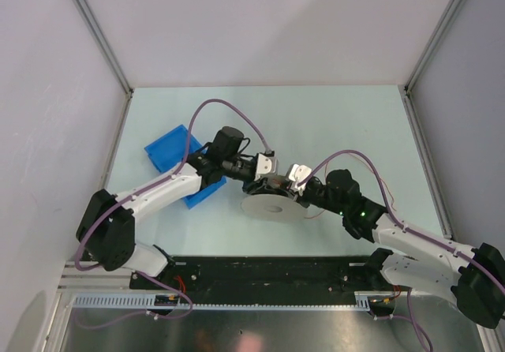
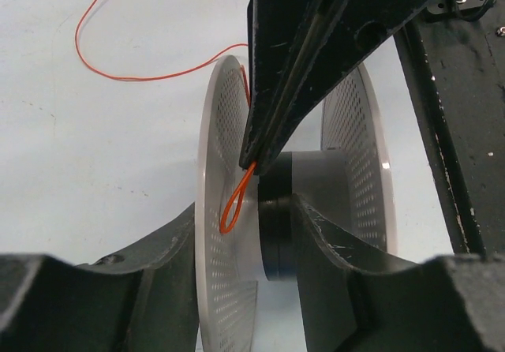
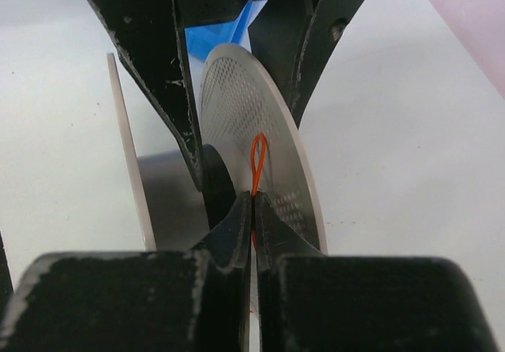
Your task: Wrap the cables
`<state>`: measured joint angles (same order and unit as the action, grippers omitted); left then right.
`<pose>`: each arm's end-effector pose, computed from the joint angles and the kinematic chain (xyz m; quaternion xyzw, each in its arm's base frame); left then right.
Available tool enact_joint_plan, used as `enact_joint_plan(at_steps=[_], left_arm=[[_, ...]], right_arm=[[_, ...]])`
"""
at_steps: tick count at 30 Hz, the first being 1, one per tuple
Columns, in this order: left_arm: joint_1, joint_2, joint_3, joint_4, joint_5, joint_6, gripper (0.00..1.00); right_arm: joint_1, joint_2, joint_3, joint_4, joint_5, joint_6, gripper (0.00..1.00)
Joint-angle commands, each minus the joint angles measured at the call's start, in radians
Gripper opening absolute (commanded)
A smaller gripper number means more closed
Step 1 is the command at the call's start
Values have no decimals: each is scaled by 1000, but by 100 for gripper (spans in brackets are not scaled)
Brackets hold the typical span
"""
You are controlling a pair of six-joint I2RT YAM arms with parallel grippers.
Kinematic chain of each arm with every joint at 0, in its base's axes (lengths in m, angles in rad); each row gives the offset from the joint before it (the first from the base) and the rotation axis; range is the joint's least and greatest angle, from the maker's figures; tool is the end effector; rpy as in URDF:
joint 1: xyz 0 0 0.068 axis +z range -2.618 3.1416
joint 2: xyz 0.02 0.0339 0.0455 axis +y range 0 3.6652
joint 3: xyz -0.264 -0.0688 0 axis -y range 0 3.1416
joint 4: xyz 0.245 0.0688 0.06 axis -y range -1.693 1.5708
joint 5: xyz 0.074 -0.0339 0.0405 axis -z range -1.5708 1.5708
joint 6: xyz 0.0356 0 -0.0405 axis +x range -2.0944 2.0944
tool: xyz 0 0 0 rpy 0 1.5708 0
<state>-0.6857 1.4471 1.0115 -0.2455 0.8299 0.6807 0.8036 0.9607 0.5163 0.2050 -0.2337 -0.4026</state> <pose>0.2241 -0.2173 0.2648 0.6560 0.5312 -0.3649 0.3929 0.1477 0.1650 0.2530 -0.5024 0.6025 0.2120 0.5828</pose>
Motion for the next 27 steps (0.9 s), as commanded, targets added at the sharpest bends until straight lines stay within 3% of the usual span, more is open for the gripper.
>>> enact_joint_plan(at_steps=[1, 8, 19, 27], left_arm=[[-14, 11, 10, 47, -4, -6, 48], [-17, 24, 21, 54, 0, -7, 38], [-20, 34, 36, 55, -5, -7, 41], [-31, 47, 42, 55, -27, -10, 28]], right_arm=[[9, 0, -9, 87, 9, 12, 0], [10, 2, -10, 81, -5, 4, 0], [16, 0, -28, 70, -4, -17, 0], [17, 5, -31, 99, 11, -13, 0]])
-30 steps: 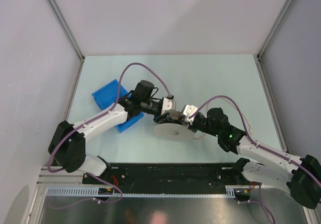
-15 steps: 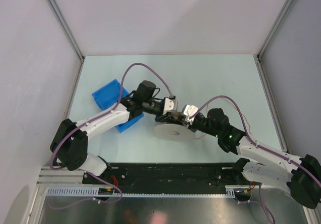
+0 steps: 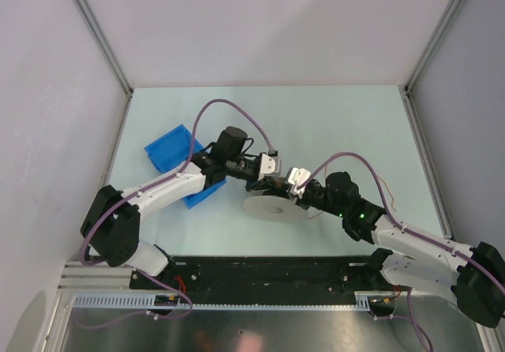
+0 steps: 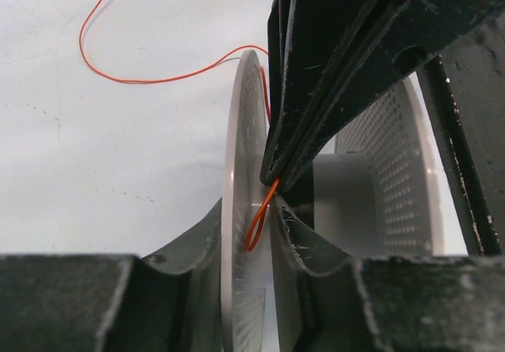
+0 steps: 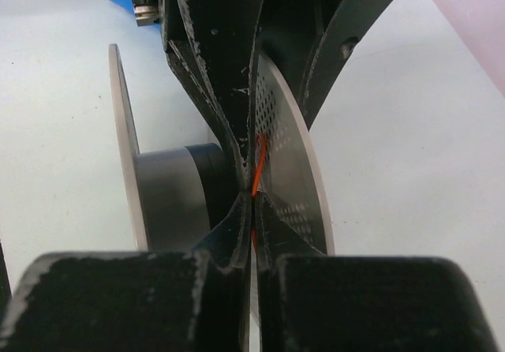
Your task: Wrap the cables
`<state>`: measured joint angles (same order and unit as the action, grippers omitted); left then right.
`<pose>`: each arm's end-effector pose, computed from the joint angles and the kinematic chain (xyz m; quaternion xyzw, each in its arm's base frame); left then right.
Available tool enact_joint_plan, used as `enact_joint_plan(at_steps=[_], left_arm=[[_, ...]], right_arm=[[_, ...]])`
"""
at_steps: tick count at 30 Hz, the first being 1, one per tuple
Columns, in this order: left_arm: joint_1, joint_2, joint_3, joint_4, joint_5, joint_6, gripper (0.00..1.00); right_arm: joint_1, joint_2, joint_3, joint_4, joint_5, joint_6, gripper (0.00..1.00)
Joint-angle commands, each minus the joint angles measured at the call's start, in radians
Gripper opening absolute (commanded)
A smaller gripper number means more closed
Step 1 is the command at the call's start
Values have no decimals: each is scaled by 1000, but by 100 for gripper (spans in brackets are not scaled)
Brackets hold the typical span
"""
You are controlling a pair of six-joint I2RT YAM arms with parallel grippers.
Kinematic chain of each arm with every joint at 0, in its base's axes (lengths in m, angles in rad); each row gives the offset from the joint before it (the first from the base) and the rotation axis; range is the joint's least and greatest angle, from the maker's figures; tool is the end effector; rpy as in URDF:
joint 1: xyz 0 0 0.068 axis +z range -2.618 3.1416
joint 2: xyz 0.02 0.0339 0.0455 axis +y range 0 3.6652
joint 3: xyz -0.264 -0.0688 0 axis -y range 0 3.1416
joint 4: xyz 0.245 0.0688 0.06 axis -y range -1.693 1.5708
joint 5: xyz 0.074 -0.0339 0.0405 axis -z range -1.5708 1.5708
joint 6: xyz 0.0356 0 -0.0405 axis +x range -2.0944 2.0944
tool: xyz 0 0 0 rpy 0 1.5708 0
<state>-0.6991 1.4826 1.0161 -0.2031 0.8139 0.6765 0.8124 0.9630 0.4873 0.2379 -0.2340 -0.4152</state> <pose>0.2281 -0.2256 0.2588 0.6580 0.5293 -0.3608 0.3959 0.1454 0.1654 0.2458 -0.5086 0.5966 0.2111 0.5838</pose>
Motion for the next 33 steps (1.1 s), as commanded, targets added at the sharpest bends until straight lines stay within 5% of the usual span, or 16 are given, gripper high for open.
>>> enact_joint_plan(at_steps=[1, 6, 15, 25, 33], left_arm=[[-19, 12, 37, 13, -16, -4, 27], [-23, 22, 38, 13, -40, 3, 29], [-22, 28, 47, 13, -48, 28, 1], [-14, 17, 30, 12, -42, 63, 0], [-10, 34, 42, 12, -36, 71, 0]], right_arm=[[8, 4, -2, 72, 14, 2, 0], [8, 3, -1, 80, 24, 4, 0], [8, -1, 0, 64, 38, -3, 0], [-1, -121, 85, -200, 51, 28, 38], [-72, -185, 137, -310, -16, 57, 39]])
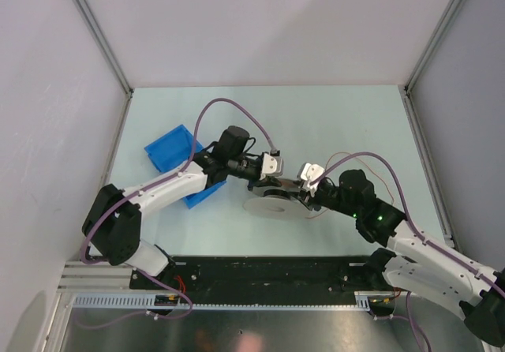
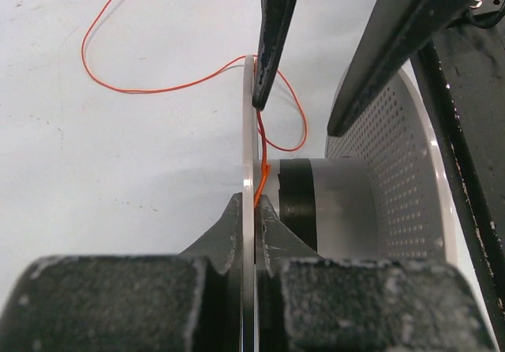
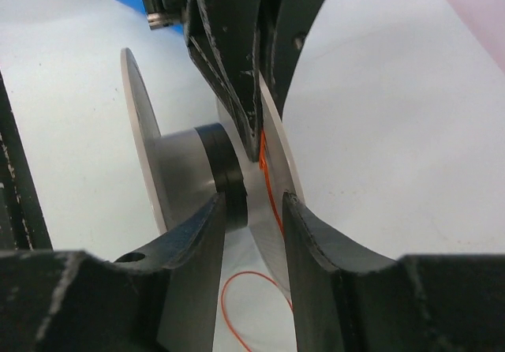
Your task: Wrap the cables
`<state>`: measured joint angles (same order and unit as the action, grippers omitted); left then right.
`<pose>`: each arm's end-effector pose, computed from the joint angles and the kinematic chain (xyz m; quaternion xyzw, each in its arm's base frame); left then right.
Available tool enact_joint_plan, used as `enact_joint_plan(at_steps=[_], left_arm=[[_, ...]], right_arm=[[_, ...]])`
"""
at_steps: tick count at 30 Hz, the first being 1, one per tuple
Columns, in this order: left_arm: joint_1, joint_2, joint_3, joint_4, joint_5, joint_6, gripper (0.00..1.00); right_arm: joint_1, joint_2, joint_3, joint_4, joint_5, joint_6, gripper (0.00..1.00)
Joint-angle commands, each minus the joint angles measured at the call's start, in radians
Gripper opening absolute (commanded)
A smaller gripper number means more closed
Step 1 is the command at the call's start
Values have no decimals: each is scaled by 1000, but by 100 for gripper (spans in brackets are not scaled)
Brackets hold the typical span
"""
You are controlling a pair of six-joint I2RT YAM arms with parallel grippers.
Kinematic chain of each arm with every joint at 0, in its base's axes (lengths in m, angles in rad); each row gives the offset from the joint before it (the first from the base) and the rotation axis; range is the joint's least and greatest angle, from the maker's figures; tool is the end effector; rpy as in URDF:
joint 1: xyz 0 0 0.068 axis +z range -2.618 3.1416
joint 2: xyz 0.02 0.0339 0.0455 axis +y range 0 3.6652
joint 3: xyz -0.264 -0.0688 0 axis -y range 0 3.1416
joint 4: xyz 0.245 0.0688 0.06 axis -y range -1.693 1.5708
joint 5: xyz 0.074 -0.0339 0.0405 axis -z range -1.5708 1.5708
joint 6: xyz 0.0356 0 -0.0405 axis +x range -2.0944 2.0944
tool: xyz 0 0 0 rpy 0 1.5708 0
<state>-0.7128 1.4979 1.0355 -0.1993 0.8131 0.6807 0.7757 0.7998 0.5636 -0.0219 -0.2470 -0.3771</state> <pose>0.2286 -0.2318 0.2607 0.6627 0.5215 -0.3617 0.3975 0.1318 0.1415 0.2761 -0.4915 0.6182 0.2156 0.5743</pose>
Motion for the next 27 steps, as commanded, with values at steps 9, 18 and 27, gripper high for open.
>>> enact_joint_plan(at_steps=[9, 18, 27], left_arm=[[6, 17, 21, 8, -25, 92, 0], [8, 15, 19, 1, -26, 107, 0], [7, 25, 31, 0, -1, 105, 0]], right_arm=[[-79, 41, 96, -2, -61, 25, 56], [-158, 6, 170, -73, -186, 11, 63], [-171, 142, 178, -38, -342, -25, 66]])
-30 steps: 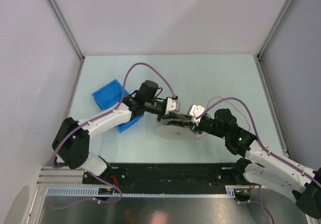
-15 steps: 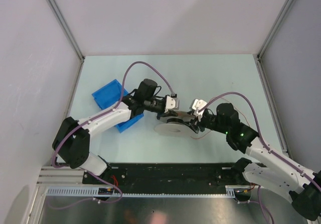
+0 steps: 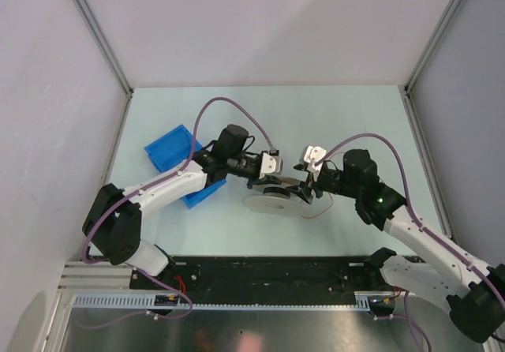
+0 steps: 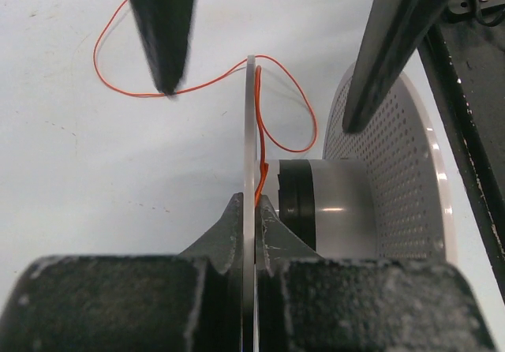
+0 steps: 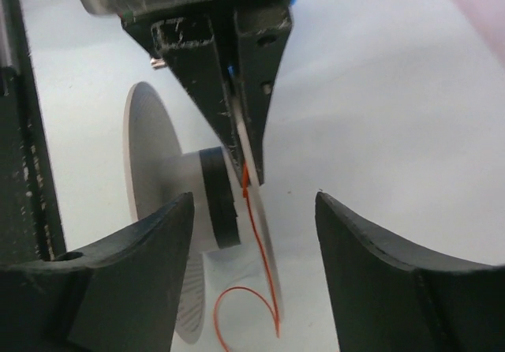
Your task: Wrap the cables
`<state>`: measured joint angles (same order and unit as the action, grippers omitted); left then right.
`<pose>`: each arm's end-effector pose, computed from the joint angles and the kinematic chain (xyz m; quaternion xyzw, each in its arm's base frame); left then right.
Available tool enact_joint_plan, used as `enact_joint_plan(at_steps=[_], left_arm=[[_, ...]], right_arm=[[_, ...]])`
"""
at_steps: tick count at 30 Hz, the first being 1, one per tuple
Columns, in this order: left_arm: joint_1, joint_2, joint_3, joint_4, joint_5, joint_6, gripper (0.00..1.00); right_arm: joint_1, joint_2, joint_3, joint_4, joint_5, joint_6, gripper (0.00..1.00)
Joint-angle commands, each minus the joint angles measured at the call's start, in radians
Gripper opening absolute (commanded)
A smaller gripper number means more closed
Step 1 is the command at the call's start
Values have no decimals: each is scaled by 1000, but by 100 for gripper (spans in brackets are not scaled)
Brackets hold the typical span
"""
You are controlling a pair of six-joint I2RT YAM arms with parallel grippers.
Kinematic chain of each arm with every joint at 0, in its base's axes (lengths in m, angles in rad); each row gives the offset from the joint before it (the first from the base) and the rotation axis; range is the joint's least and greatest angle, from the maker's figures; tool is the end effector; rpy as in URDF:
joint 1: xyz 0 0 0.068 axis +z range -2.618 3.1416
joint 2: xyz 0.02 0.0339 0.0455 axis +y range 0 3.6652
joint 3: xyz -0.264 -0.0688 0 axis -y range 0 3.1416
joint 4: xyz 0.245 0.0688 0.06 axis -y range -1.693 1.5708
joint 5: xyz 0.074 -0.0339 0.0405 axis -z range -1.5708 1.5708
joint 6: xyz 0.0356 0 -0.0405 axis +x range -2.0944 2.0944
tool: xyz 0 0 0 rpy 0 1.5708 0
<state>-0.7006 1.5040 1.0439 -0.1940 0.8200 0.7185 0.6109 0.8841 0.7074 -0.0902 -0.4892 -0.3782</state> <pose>0.2328 -0.2304 0.2621 0.6696 0.5091 -0.3538 0.4090 0.1592 0.1319 0.3059 -0.4954 0.6091 0.2595 0.5623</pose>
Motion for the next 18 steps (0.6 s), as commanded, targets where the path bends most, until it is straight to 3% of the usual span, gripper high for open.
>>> enact_joint_plan(at_steps=[1, 6, 10, 18], left_arm=[[-5, 20, 23, -5, -7, 68, 0], [-4, 24, 35, -4, 2, 60, 0], [-5, 28, 42, -4, 4, 60, 0], [-5, 25, 41, -4, 3, 59, 0]], right_arm=[[-6, 71, 35, 36, -111, -28, 62], [-6, 116, 37, 36, -144, -76, 44], [-16, 152, 37, 57, -161, -83, 34], [-32, 202, 37, 69, -171, -82, 26]])
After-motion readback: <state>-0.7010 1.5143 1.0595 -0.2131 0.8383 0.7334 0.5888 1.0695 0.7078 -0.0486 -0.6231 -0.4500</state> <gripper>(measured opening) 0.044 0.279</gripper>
